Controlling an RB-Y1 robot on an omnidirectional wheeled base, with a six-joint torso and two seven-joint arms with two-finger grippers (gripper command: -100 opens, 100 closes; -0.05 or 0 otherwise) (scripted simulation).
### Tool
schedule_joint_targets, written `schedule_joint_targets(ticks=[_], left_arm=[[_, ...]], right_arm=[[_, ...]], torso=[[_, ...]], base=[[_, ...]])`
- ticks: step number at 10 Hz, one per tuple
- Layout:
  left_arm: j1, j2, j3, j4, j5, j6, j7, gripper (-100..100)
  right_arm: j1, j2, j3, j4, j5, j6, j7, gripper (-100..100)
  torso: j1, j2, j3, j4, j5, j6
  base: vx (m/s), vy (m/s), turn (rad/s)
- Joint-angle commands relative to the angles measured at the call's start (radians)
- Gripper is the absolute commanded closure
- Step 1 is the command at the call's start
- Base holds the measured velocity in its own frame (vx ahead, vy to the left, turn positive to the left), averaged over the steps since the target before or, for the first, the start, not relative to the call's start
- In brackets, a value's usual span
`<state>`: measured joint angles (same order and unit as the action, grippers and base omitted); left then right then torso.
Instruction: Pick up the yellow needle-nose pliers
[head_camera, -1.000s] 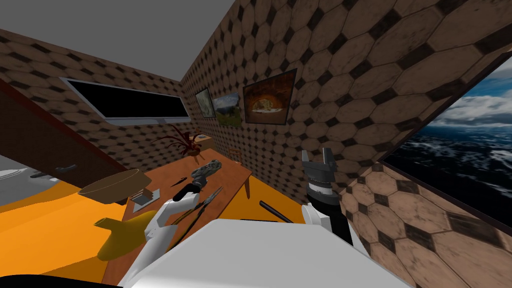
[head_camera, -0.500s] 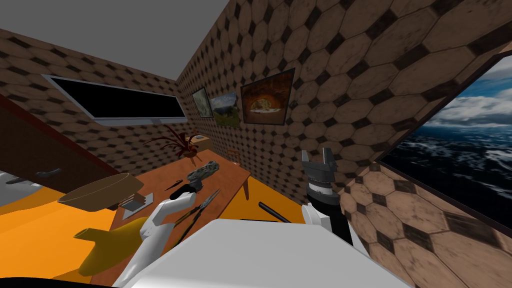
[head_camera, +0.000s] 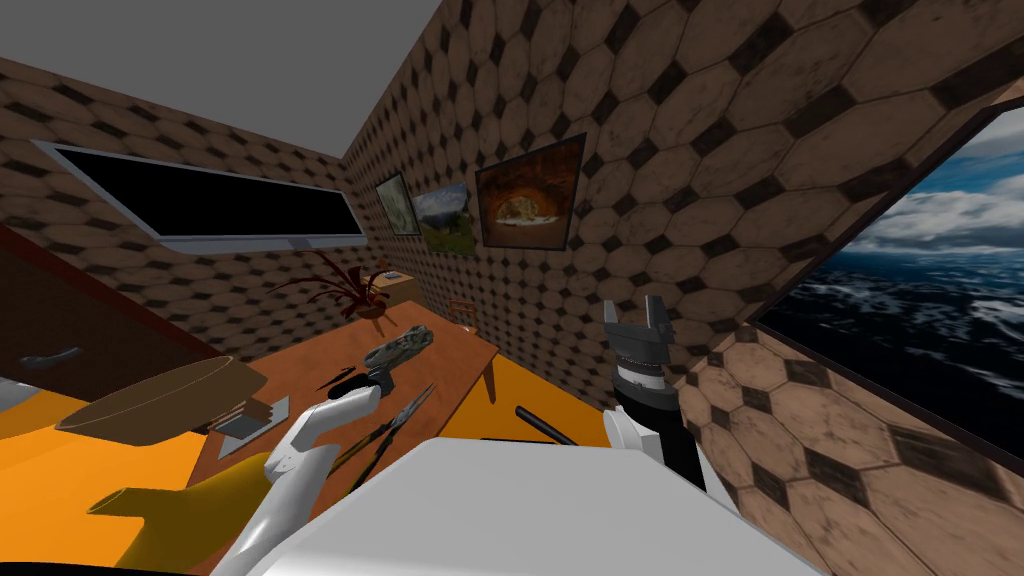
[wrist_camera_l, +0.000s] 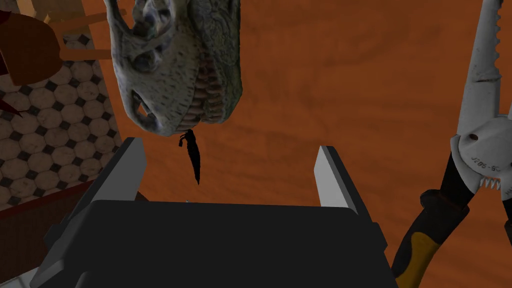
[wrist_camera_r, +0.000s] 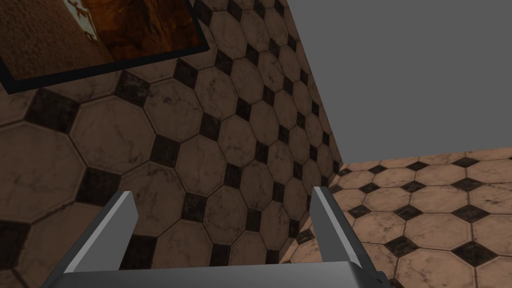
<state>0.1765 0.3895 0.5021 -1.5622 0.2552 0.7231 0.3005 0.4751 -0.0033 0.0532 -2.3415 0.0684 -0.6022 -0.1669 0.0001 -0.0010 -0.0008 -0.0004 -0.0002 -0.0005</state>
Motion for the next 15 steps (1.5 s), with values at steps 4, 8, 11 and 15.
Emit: schedule_joint_targets(ticks=[4, 8, 11, 15], left_arm=[[-0.025, 0.015, 0.076, 0.105, 0.028, 0.133, 0.032, -100], [-0.046, 0.021, 0.133, 0.185, 0.046, 0.248, 0.056, -100], [-0.055, 0.023, 0.161, 0.225, 0.054, 0.307, 0.067, -100], [-0.079, 0.031, 0.237, 0.333, 0.077, 0.418, 0.098, -100]], right_arm=[[0.000, 0.000, 0.000, 0.000, 0.000, 0.000, 0.000, 0], [0.000, 0.000, 0.000, 0.000, 0.000, 0.000, 0.000, 0], [0.000, 0.000, 0.000, 0.000, 0.000, 0.000, 0.000, 0], [0.000, 0.000, 0.000, 0.000, 0.000, 0.000, 0.000, 0]], torso=[[-0.001, -0.001, -0.001, 0.000, 0.000, 0.000], [-0.001, 0.000, 0.000, 0.000, 0.000, 0.000], [-0.001, 0.000, 0.000, 0.000, 0.000, 0.000], [-0.001, 0.001, 0.000, 0.000, 0.000, 0.000]], base=[[0.040, -0.003, -0.031], [0.031, -0.006, -0.027], [0.024, -0.003, -0.019], [0.021, 0.000, -0.018]])
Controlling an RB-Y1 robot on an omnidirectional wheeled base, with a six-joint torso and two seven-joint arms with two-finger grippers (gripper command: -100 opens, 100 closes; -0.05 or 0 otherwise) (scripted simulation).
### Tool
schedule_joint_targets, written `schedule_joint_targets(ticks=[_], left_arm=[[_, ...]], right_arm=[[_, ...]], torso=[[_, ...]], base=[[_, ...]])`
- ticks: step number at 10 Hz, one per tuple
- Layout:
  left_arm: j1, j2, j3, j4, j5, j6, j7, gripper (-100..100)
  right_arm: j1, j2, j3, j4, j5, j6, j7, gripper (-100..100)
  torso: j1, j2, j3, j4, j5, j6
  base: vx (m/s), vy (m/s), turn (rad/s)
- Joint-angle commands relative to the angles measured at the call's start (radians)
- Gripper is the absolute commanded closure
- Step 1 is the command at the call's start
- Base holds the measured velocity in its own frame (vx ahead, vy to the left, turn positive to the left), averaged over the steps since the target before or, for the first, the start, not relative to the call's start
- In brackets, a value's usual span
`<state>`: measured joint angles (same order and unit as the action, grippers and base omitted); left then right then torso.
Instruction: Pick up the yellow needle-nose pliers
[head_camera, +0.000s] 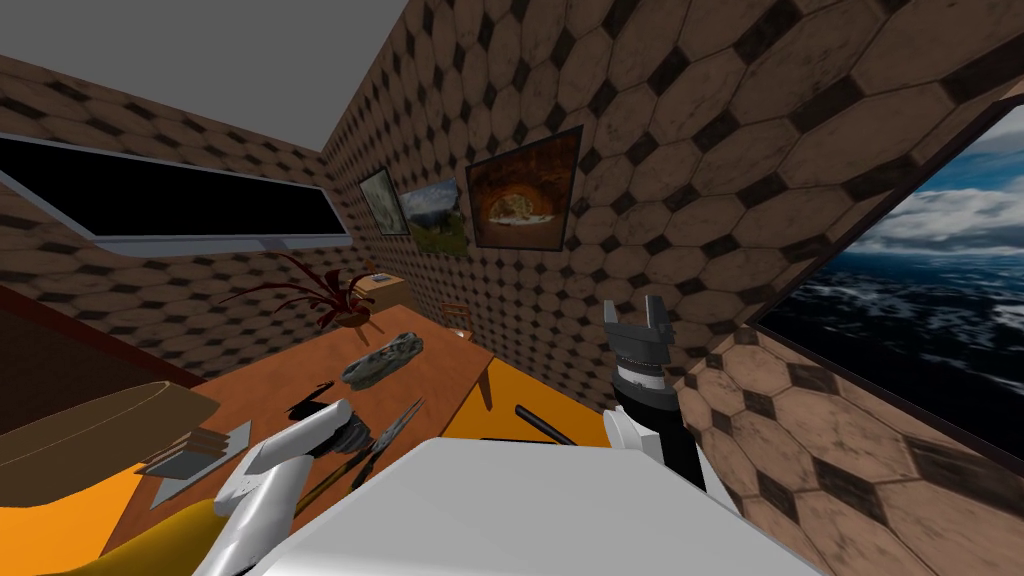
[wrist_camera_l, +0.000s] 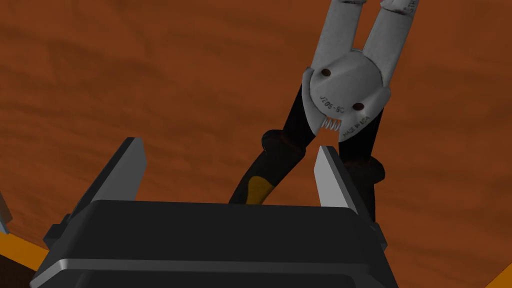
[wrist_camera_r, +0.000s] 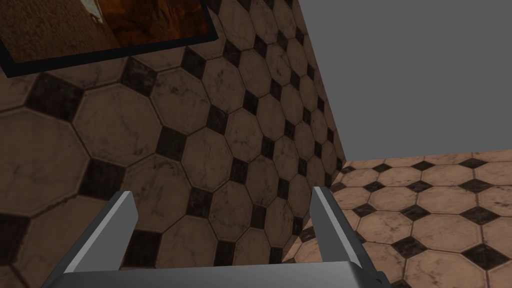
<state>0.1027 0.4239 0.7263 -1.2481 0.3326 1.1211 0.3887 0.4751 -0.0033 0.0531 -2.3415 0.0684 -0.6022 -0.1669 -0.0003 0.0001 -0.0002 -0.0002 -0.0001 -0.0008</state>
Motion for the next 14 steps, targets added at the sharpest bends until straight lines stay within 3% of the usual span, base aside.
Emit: schedule_joint_targets(ticks=[1, 4, 7, 10, 12, 13, 14], left_arm=[[-0.005, -0.003, 0.012, 0.022, 0.000, 0.032, 0.010, -100], [-0.021, 0.007, 0.076, 0.117, 0.018, 0.125, 0.036, -100], [-0.028, 0.011, 0.120, 0.190, 0.031, 0.189, 0.053, -100], [-0.025, 0.001, 0.136, 0.233, 0.036, 0.214, 0.060, -100], [-0.024, 0.000, 0.134, 0.218, 0.035, 0.220, 0.064, -100], [-0.024, 0.000, 0.134, 0.220, 0.035, 0.220, 0.064, 0], [-0.026, -0.013, 0.123, 0.245, 0.032, 0.185, 0.061, -100]], right_arm=[[0.000, 0.000, 0.000, 0.000, 0.000, 0.000, 0.000, 0], [0.000, 0.000, 0.000, 0.000, 0.000, 0.000, 0.000, 0], [0.000, 0.000, 0.000, 0.000, 0.000, 0.000, 0.000, 0], [0.000, 0.000, 0.000, 0.000, 0.000, 0.000, 0.000, 0], [0.000, 0.000, 0.000, 0.000, 0.000, 0.000, 0.000, 0], [0.000, 0.000, 0.000, 0.000, 0.000, 0.000, 0.000, 0], [0.000, 0.000, 0.000, 0.000, 0.000, 0.000, 0.000, 0]], torso=[[0.000, 0.000, 0.000, 0.000, 0.000, 0.000], [0.000, 0.000, 0.000, 0.000, 0.000, 0.000], [0.000, 0.001, 0.000, 0.000, 0.000, 0.000], [0.000, 0.001, 0.001, 0.000, 0.000, 0.000], [0.000, 0.001, 0.001, 0.000, 0.000, 0.000], [0.000, 0.001, 0.001, 0.000, 0.000, 0.000], [-0.001, 0.001, 0.001, 0.000, 0.000, 0.000]], base=[[0.015, 0.000, -0.004], [0.016, 0.005, -0.002], [0.010, 0.008, 0.011], [0.000, 0.004, 0.006], [0.000, 0.000, 0.000], [0.000, 0.000, 0.000], [0.013, 0.024, 0.045]])
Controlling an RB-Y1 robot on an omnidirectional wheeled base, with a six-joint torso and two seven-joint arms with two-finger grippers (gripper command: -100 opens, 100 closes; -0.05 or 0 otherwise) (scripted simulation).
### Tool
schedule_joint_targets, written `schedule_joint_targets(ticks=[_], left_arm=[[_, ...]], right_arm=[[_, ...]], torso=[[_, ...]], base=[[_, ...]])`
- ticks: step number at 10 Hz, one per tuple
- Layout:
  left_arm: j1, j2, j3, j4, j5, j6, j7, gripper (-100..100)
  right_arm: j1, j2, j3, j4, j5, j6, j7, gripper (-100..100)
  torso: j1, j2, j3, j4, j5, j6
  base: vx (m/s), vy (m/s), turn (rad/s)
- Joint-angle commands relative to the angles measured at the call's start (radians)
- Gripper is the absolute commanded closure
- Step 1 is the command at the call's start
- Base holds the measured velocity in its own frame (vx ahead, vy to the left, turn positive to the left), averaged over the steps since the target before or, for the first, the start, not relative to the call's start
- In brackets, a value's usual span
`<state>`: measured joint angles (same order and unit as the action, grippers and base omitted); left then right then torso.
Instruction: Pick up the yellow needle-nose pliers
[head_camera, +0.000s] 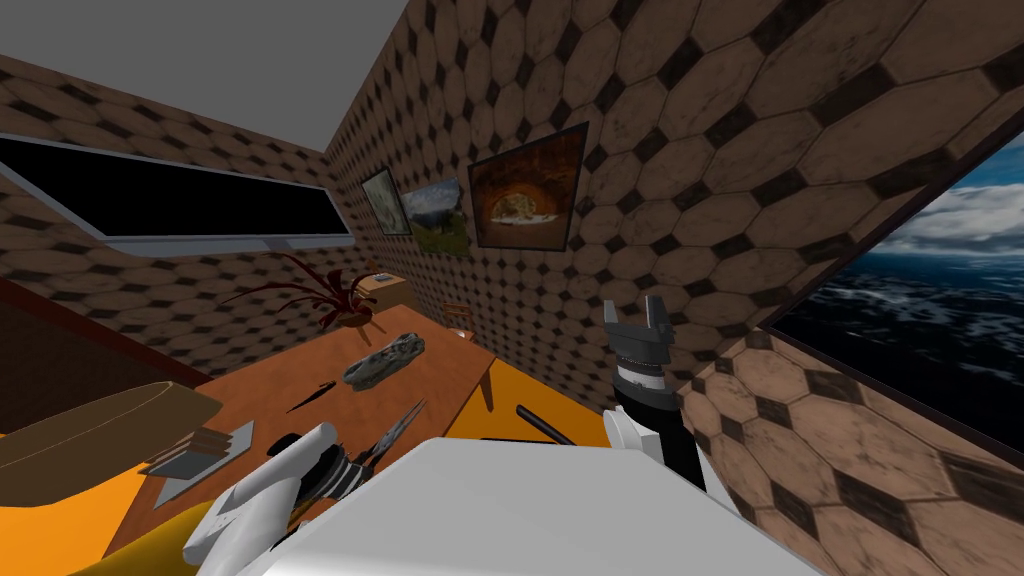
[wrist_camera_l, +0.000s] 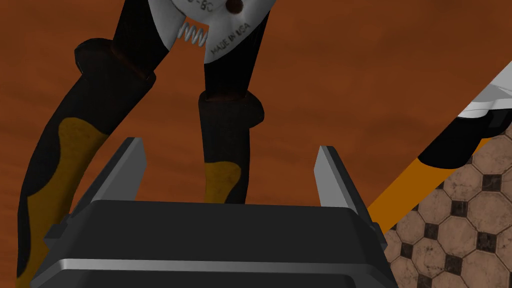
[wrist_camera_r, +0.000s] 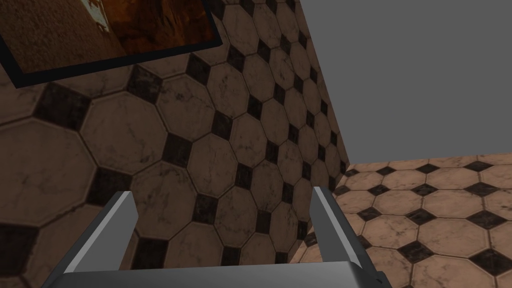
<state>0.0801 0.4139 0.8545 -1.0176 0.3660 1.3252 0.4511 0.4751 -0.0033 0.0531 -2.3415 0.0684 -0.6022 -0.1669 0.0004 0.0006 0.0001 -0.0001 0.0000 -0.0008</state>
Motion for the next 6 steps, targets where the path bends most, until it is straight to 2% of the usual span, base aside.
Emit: schedule_joint_targets(ticks=[1, 3, 4, 5, 6], left_arm=[[-0.004, -0.006, -0.009, 0.020, -0.003, -0.028, -0.002, -100], [-0.007, -0.022, -0.024, 0.051, -0.007, -0.072, -0.006, -100], [-0.007, -0.016, -0.019, 0.049, -0.005, -0.061, -0.007, -100], [-0.007, -0.017, -0.019, 0.050, -0.005, -0.064, -0.008, 100], [-0.007, -0.017, -0.019, 0.050, -0.005, -0.064, -0.007, 100]], right_arm=[[0.000, 0.000, 0.000, 0.000, 0.000, 0.000, 0.000, 0], [0.000, 0.000, 0.000, 0.000, 0.000, 0.000, 0.000, 0], [0.000, 0.000, 0.000, 0.000, 0.000, 0.000, 0.000, 0], [0.000, 0.000, 0.000, 0.000, 0.000, 0.000, 0.000, 0], [0.000, 0.000, 0.000, 0.000, 0.000, 0.000, 0.000, 0]], torso=[[0.000, 0.000, 0.000, 0.000, 0.000, 0.000], [0.001, -0.001, -0.001, 0.000, 0.000, 0.000], [0.002, -0.001, -0.001, 0.000, 0.000, 0.000], [0.002, -0.001, 0.000, 0.000, 0.001, 0.001], [0.002, -0.001, 0.000, 0.000, 0.001, 0.001]], base=[[0.020, 0.033, 0.033], [0.025, 0.038, 0.031], [0.007, 0.011, 0.004], [0.000, 0.000, 0.000], [0.000, 0.000, 0.000]])
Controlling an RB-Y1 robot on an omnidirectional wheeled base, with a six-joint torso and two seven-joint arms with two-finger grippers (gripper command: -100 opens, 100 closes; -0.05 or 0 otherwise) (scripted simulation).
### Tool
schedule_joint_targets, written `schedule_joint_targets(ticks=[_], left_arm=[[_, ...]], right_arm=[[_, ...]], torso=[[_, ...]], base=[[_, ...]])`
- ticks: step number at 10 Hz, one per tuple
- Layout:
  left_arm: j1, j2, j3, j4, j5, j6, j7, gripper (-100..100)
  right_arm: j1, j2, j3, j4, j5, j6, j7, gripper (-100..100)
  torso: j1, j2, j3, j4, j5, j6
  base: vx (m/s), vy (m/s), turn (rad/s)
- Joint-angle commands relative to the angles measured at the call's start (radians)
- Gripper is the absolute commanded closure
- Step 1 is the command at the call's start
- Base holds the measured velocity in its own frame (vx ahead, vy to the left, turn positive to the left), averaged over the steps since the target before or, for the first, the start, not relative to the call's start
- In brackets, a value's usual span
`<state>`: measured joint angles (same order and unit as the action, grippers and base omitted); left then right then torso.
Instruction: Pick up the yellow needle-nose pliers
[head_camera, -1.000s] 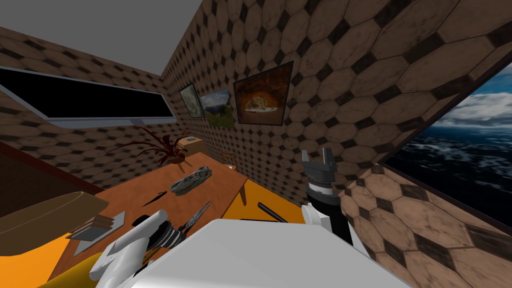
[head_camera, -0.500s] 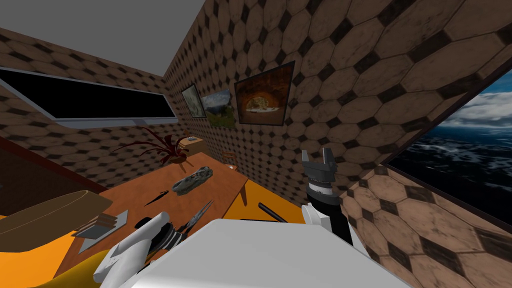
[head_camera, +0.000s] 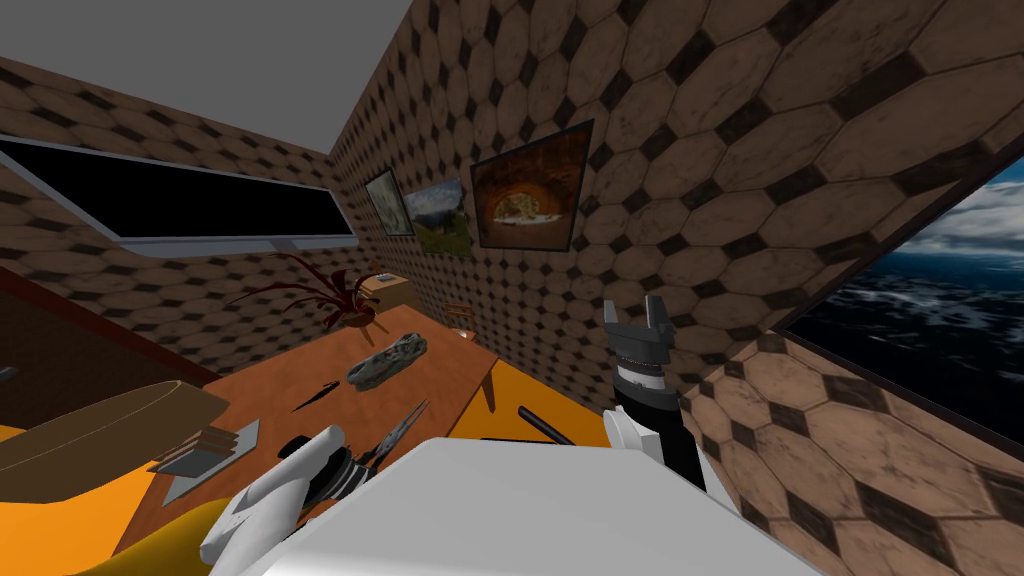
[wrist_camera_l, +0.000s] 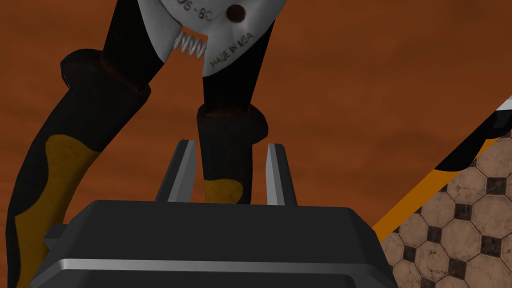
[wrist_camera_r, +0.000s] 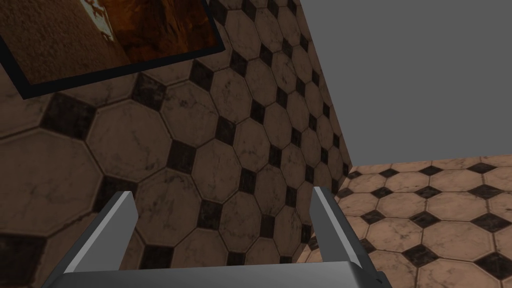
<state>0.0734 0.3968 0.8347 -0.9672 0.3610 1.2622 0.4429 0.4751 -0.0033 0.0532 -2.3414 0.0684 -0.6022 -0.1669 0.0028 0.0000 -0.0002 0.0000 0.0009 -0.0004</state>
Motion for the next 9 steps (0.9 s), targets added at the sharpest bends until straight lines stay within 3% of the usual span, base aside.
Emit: schedule_joint_targets(ticks=[1, 3, 4, 5, 7, 8, 9], left_arm=[[0.000, 0.000, 0.000, 0.000, 0.000, 0.000, 0.000, 100], [0.000, 0.000, 0.000, 0.000, 0.000, 0.000, 0.000, 100], [0.000, 0.000, 0.000, 0.000, 0.000, 0.000, 0.000, 0], [0.002, 0.011, 0.011, -0.030, 0.002, 0.035, 0.006, 100], [0.005, 0.024, 0.023, -0.055, 0.006, 0.070, 0.009, 100], [0.004, 0.020, 0.019, -0.049, 0.005, 0.059, 0.008, 100], [0.004, 0.021, 0.020, -0.050, 0.005, 0.063, 0.008, 0]], right_arm=[[0.000, 0.000, 0.000, 0.000, 0.000, 0.000, 0.000, 0], [0.000, 0.000, 0.000, 0.000, 0.000, 0.000, 0.000, 0], [0.000, 0.000, 0.000, 0.000, 0.000, 0.000, 0.000, 0], [0.000, 0.000, 0.000, 0.000, 0.000, 0.000, 0.000, 0], [0.000, 0.000, 0.000, 0.000, 0.000, 0.000, 0.000, 0], [0.000, 0.000, 0.000, 0.000, 0.000, 0.000, 0.000, 0], [0.000, 0.000, 0.000, 0.000, 0.000, 0.000, 0.000, 0]], torso=[[0.000, 0.000, 0.000, 0.000, 0.000, 0.000], [0.000, 0.000, 0.000, 0.000, 0.000, 0.000], [0.000, 0.000, 0.000, 0.000, 0.000, 0.000], [0.000, 0.000, 0.000, 0.000, 0.000, 0.000], [-0.003, 0.001, 0.001, 0.000, -0.002, 0.000], [-0.003, 0.002, 0.001, 0.001, -0.002, 0.000], [-0.002, 0.001, 0.001, 0.000, -0.001, 0.000]], base=[[0.000, 0.000, 0.000], [0.000, 0.000, 0.000], [0.000, 0.000, 0.000], [-0.015, -0.026, -0.043], [-0.022, -0.041, -0.041], [-0.008, -0.014, -0.003], [0.000, 0.000, 0.000]])
